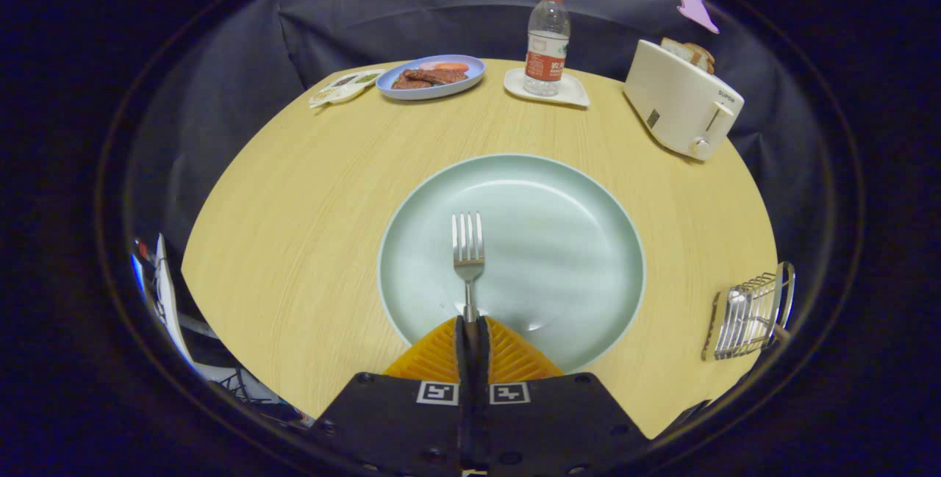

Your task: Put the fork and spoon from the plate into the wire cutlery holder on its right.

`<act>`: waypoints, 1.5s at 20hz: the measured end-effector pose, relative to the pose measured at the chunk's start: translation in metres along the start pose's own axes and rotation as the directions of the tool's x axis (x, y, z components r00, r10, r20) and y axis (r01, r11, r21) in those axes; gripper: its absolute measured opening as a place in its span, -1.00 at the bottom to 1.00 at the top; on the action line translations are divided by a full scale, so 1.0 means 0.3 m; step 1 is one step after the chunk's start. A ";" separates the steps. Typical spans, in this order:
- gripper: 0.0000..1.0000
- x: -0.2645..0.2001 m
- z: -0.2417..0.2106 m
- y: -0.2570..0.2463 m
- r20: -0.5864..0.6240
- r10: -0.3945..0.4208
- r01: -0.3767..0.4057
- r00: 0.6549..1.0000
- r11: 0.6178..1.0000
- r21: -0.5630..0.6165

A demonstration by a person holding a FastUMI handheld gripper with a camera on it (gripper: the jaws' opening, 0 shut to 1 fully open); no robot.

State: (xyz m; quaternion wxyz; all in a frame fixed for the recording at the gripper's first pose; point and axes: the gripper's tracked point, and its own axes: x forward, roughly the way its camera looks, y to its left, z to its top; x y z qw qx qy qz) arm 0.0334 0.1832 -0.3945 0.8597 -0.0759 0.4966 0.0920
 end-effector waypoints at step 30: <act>-0.99 -0.660 -0.075 -0.928 -0.167 -0.062 0.083 0.984 0.989 0.123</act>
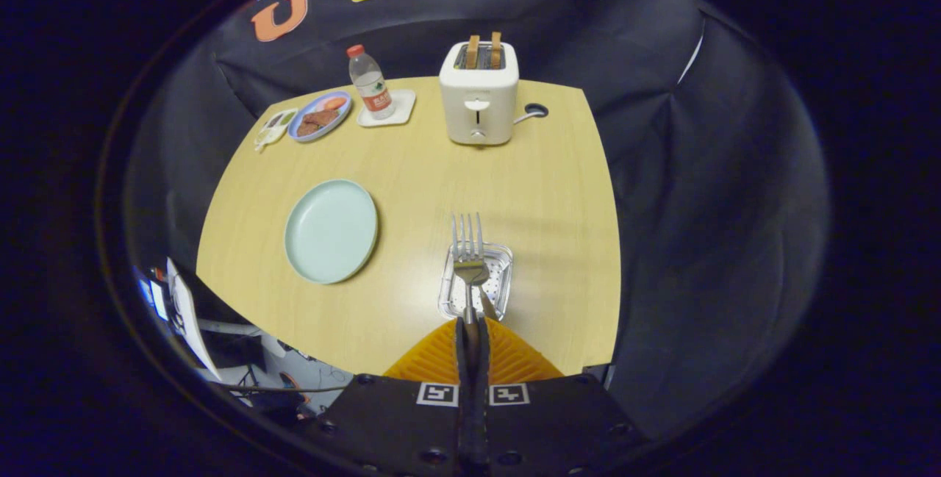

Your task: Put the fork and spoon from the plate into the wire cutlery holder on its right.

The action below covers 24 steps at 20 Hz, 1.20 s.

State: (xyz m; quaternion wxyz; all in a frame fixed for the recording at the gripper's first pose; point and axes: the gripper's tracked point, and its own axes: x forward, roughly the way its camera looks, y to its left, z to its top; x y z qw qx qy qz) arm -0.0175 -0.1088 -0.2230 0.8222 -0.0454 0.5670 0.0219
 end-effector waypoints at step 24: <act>-0.92 0.114 -0.067 -0.046 -0.141 0.080 -0.070 0.987 0.995 0.076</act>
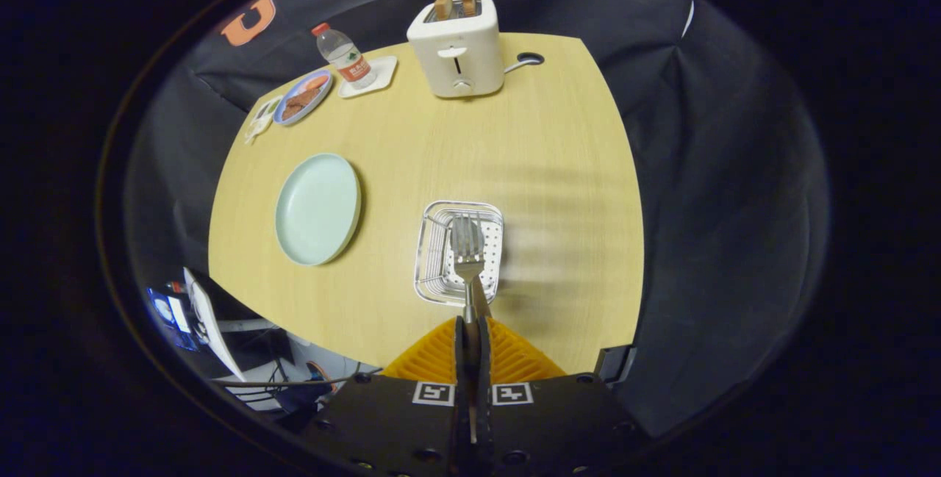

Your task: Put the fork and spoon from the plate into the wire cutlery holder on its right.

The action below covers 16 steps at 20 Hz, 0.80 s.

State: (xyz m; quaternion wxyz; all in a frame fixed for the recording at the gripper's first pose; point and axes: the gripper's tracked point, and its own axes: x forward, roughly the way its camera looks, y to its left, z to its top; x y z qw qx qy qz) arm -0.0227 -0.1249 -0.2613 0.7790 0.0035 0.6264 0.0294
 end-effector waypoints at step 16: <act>0.52 -0.065 0.134 0.073 0.166 0.010 -0.011 0.986 1.000 0.006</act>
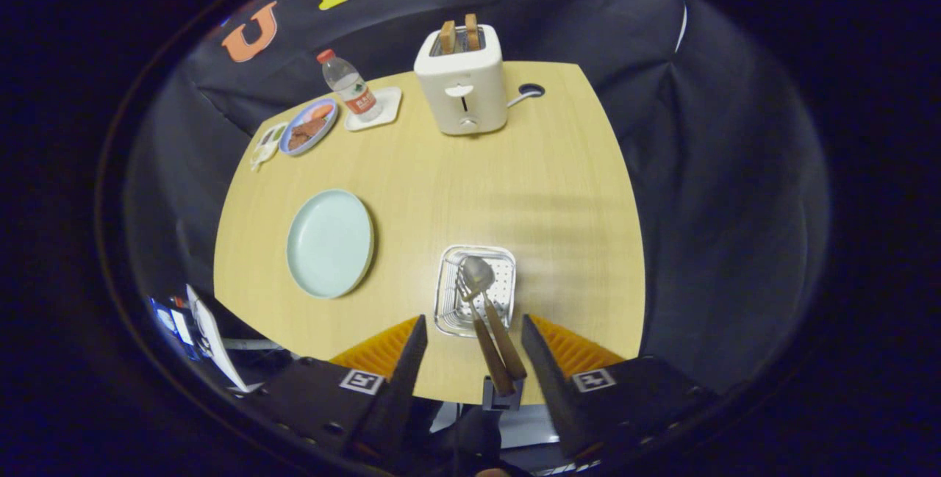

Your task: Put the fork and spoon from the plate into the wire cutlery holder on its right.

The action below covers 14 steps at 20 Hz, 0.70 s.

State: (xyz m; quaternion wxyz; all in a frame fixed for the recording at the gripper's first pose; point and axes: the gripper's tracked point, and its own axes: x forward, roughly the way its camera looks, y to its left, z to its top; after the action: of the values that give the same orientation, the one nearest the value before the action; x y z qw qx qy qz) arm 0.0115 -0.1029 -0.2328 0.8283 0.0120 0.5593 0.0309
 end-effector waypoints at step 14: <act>0.94 -0.435 0.402 0.390 0.654 0.080 -0.024 0.753 0.995 -0.093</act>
State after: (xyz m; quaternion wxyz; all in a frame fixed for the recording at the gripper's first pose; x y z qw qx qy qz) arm 0.0705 0.0070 -0.0605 0.9704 0.0049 0.2311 0.0698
